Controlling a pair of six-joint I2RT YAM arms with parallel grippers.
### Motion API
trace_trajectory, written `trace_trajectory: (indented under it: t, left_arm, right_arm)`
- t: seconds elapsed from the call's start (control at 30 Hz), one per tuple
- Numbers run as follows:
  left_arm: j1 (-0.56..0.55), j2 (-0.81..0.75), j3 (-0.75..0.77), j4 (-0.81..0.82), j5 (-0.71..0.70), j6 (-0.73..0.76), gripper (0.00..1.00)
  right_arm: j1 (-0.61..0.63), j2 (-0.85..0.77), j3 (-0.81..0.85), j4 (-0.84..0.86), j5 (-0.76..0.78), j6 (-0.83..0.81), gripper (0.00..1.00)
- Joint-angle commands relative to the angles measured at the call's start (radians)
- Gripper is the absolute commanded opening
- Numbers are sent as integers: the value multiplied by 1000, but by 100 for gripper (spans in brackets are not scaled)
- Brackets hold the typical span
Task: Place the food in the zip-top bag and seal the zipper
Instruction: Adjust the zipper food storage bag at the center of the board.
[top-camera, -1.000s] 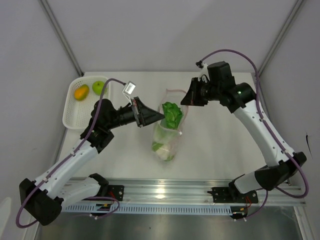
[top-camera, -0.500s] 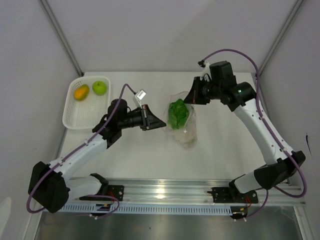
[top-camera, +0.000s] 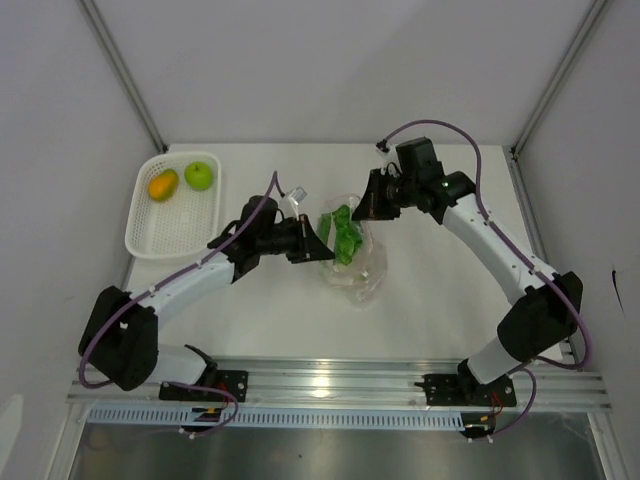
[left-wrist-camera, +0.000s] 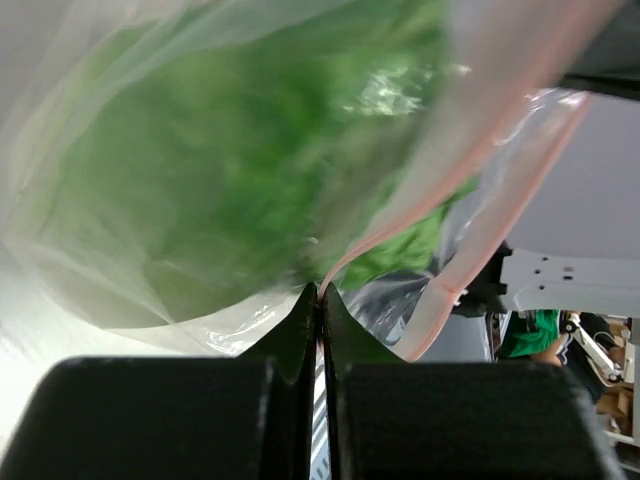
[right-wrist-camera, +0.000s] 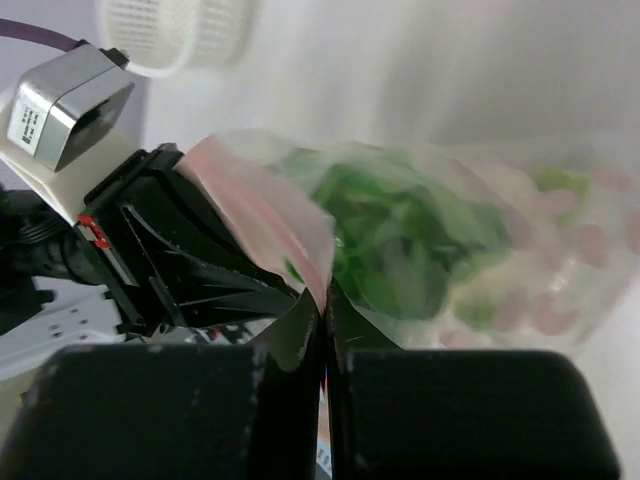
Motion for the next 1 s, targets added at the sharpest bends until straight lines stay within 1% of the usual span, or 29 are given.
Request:
trace_trajectory:
  t: [0.0,0.03,0.07,0.1,0.17,0.23,0.3,0.37,0.4,0.47,0.5,0.53,0.57,0.6,0.63,0.67,0.73,0.8,0.83,0.87,0.93,0.97]
  left_arm:
    - [-9,-3,36,-21,35,38,1]
    - [-21,-49,74,-30,15,51,1]
    - [-34,-69,130,-59,-11,71,1]
    - [-64,-101,161,-91,-53,109,1]
    - [-104,-132,249,-116,-68,133,1]
    - [-118,-175,261,-99,-70,127,1]
    - [-121,-196,240,-81,-73,96,1]
    - [-123,-212,179,-88,-111,96,1]
    - [-118,-210,159,-105,-133,96,0]
    - [-98,-180,94,-114,-162,82,1]
    - [-89,-160,15,-102,-162,76,1]
    - [-78,-137,-8,-84,-141,68,0]
    - [-59,-81,-30,-59,-119,58,1]
    - [-51,-53,-80,-36,-101,53,1]
    - [-45,-28,-88,12,-87,47,1]
    - [-32,-10,-95,28,-55,33,1]
    - [-29,-14,-85,51,-38,24,1]
    - [-31,-87,-46,39,-50,27,1]
    - [-32,-113,-3,18,-55,30,0]
    - [-31,-140,57,-34,-56,44,1]
    - [-34,-213,108,-76,-62,54,1]
    - [-40,-238,167,-96,-74,64,1]
  right_arm:
    - [-3,-21,133,-72,118,-52,0]
    - [-3,-25,222,-106,149,-85,0]
    - [-3,-29,268,-137,211,-98,0]
    - [-3,-32,311,-194,236,-107,0]
    - [-3,-53,411,-243,258,-121,0]
    - [-3,-76,433,-240,241,-103,0]
    - [-3,-102,407,-208,183,-86,0]
    - [-3,-114,343,-164,143,-58,0]
    - [-3,-116,256,-118,132,-47,0]
    - [-3,-102,166,-58,96,-30,0]
    - [-3,-90,73,-35,83,-24,0]
    - [-3,-61,36,-21,83,-20,0]
    - [-3,-46,4,-1,85,-11,0]
    - [-3,-30,-38,8,80,-7,0]
    - [-2,-3,-44,14,74,-7,0]
    - [-2,5,-41,10,73,-10,0]
    - [-2,7,10,-9,77,-21,0]
    - [0,-10,77,-54,108,-44,0]
    - [0,-16,115,-76,117,-50,0]
    - [0,-25,199,-120,126,-58,0]
    - [3,-39,274,-151,125,-61,0]
    - [4,-64,325,-159,123,-58,0]
